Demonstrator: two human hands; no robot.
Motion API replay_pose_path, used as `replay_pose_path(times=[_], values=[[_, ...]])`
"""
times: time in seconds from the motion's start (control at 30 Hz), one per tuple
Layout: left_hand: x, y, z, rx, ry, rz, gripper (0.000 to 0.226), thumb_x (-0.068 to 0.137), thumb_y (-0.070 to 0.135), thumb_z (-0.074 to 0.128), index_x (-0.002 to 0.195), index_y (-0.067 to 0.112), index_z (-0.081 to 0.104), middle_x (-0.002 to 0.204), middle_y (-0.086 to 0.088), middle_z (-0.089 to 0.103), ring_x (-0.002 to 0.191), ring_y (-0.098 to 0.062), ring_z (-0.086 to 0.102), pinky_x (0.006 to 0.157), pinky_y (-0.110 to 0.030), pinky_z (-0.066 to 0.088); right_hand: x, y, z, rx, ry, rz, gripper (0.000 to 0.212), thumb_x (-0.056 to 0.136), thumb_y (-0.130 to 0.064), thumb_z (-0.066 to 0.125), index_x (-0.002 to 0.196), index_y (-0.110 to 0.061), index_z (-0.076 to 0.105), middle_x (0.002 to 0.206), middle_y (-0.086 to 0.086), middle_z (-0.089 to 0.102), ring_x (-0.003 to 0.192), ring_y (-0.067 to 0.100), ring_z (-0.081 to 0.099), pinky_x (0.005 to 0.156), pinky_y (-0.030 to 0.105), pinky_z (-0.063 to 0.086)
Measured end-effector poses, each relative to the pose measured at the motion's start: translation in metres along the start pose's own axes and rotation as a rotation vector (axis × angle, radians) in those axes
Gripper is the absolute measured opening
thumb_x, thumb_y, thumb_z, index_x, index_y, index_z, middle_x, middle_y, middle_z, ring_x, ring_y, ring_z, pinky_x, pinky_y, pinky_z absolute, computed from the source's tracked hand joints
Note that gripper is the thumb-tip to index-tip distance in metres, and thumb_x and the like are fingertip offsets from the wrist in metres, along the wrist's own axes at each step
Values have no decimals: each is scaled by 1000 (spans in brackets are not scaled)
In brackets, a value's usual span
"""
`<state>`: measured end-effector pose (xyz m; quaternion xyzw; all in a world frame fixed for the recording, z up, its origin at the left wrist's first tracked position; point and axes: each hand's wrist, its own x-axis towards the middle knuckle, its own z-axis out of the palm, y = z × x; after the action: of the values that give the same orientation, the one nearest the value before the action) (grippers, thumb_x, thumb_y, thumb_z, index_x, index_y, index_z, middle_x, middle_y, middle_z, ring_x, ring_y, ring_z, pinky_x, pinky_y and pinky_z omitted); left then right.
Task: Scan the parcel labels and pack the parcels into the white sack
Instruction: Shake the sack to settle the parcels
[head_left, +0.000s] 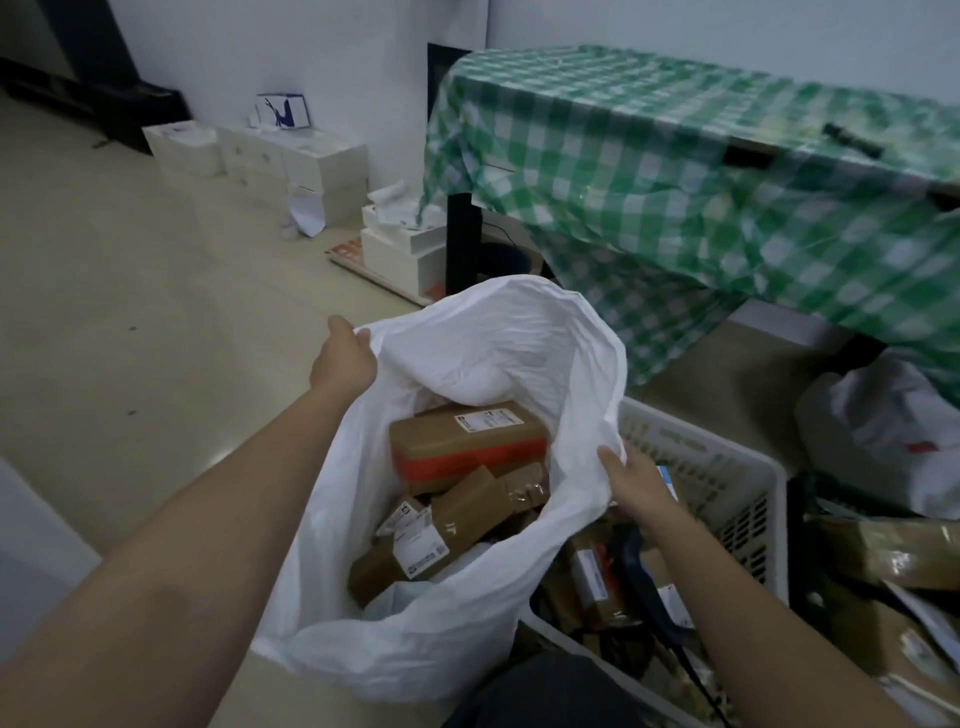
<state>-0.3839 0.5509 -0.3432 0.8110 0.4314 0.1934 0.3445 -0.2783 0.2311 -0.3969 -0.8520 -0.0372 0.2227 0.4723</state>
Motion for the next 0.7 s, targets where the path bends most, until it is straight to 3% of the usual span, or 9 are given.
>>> replay_pose_path(times=[0.1,0.27,0.37,0.47,0.6,0.7], values=[[3,19,-6,-160,36,27,24,104,24,31,113,4,39,118,-22,54,105,-35,52,78,-35,34,12,-42,2,-51,52,-104,37,103,-18,41,135,-5,54,114,11,59,102,25,55,82,30,42],[24,93,-41,-311,108,225,13,104,21,31,106,11,39,89,-9,46,88,-20,42,67,-27,24,14,-161,-7,161,123,-414,37,103,-13,41,137,-6,53,131,11,60,117,29,58,102,41,47],[36,133,-66,-276,124,260,21,105,21,30,113,5,43,98,-11,46,89,-21,41,73,-29,27,18,-205,-15,88,123,-486,35,101,-10,41,132,-7,58,127,10,63,113,27,59,100,38,48],[44,154,-83,-282,105,241,11,104,22,30,103,13,36,91,-9,48,86,-22,41,71,-31,32,16,-228,-21,-4,49,-499,38,96,2,41,122,-16,63,120,2,62,109,22,58,90,31,50],[42,168,-106,-394,165,304,9,104,25,30,102,18,34,81,0,43,71,-17,41,66,-31,34,-11,-235,-29,147,91,-659,51,98,7,37,143,-14,46,148,-6,42,130,13,42,108,27,37],[32,148,-104,-365,130,313,7,104,24,30,104,19,35,85,-1,43,71,-17,39,66,-29,32,-8,-184,-23,-121,87,-518,41,99,-4,43,140,-10,50,131,1,57,120,20,53,90,25,41]])
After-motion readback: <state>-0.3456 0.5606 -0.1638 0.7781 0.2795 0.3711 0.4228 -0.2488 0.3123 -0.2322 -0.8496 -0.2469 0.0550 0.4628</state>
